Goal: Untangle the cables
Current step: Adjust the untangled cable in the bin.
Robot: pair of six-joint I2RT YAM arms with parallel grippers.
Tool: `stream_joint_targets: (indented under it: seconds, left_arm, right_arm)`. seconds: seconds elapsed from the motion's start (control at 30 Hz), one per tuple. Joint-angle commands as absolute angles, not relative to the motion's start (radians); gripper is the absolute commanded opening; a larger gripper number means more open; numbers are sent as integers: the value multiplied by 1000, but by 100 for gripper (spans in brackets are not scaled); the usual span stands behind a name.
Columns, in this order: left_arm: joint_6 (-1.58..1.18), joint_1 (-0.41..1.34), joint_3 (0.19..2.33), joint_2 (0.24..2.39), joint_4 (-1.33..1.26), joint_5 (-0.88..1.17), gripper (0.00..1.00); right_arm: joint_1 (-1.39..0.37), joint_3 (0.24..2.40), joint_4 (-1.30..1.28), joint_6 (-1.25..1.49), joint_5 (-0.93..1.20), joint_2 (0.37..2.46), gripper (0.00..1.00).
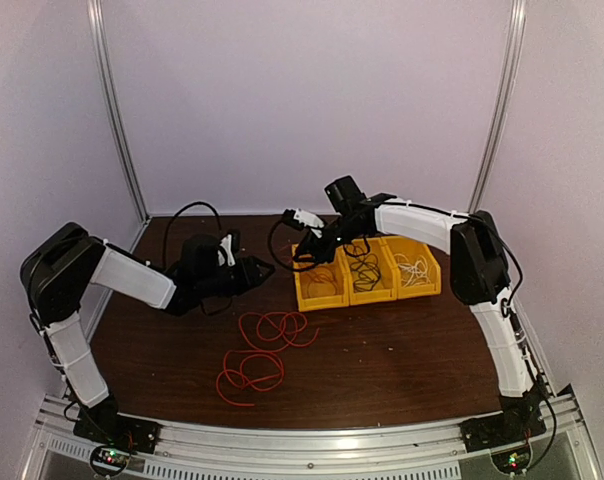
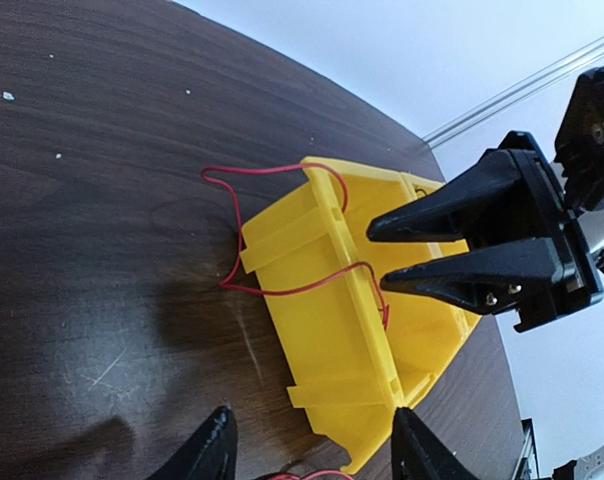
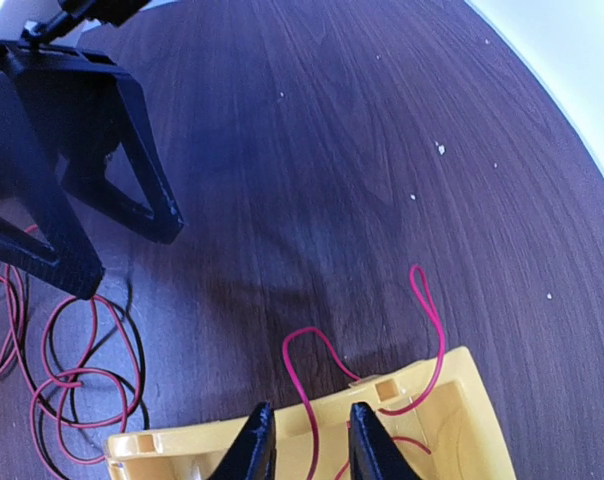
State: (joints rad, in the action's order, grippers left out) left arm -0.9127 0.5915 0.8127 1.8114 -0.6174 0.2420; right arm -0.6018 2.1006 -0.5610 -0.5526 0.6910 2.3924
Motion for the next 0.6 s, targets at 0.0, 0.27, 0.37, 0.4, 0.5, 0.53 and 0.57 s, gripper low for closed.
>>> stream_joint_targets:
  seconds: [0.0, 0.27, 0.37, 0.4, 0.5, 0.53, 0.57]
  left_arm:
    - [-888, 586, 777, 1760, -610, 219, 54]
    - [-884, 586, 744, 1699, -573, 193, 54]
    - [-883, 586, 724, 1674, -565, 175, 54]
    - [-884, 586, 717, 1668, -563, 171, 54]
    - [-886, 586, 707, 1664, -564, 163, 54]
    - [-887, 586, 709, 1667, -563, 162, 54]
    - [-886, 586, 714, 1672, -561, 162, 54]
  right_arm:
    - [-590, 2087, -496, -560, 792, 2412, 22]
    - [-579, 2102, -509, -551, 716, 2415, 32]
    - [-570, 2088, -489, -536, 696, 2406, 39]
    - [-566, 2081, -474, -523, 697, 2405, 39]
    - [-553, 2076, -433, -477, 722, 2413, 39]
    - [-550, 2078, -421, -462, 732, 2417, 39]
    - [-549, 2079, -408, -449, 738, 2420, 39]
